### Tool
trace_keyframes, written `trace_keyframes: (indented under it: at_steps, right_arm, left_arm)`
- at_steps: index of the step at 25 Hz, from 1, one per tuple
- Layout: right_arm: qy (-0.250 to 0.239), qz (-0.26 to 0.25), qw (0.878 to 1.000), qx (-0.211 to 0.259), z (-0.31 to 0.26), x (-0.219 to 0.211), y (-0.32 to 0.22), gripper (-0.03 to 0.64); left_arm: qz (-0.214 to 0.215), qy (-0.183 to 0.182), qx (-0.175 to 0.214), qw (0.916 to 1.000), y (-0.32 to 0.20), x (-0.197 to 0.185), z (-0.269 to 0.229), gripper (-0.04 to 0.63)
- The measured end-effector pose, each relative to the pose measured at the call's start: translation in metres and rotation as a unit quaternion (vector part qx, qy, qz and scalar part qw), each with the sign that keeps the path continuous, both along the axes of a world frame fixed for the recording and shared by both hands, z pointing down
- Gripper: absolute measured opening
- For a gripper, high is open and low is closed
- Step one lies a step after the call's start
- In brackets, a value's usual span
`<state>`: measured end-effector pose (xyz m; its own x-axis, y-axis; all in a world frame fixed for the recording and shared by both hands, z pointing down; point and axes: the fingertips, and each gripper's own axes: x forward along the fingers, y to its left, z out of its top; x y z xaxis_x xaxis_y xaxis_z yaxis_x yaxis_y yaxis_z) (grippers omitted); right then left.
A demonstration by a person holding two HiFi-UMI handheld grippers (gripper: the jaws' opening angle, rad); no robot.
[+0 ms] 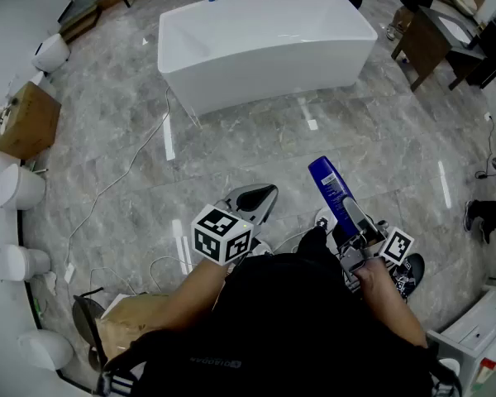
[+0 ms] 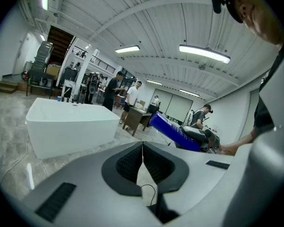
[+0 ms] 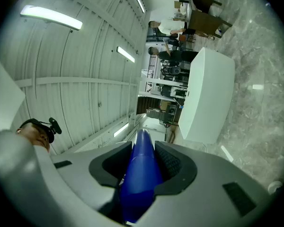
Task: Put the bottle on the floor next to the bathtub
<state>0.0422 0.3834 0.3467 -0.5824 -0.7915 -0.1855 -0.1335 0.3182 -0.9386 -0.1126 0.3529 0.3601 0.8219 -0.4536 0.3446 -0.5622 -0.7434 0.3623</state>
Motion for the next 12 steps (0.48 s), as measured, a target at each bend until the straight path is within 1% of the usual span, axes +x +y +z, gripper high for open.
trace_keyframes:
  at_steps: [3,7,12]
  right_arm:
    - [0.001,-0.001,1.000,0.004,-0.0013,-0.0015,0.0008,0.167]
    - [0.001,0.001,1.000,0.003,0.0009,-0.0003,-0.0003,0.166]
    - [-0.002,-0.006,1.000,0.004,-0.0008,-0.0027,-0.0012,0.166]
  left_arm:
    - [-0.005,-0.008,0.004,0.9999,0.0001,-0.0031,0.0033,0.017]
    - [-0.006,-0.006,0.005,1.0000,0.0016,-0.0035,0.0031,0.017]
    - [-0.006,-0.012,0.005,0.9999,0.0021,-0.0041,0.0033,0.017]
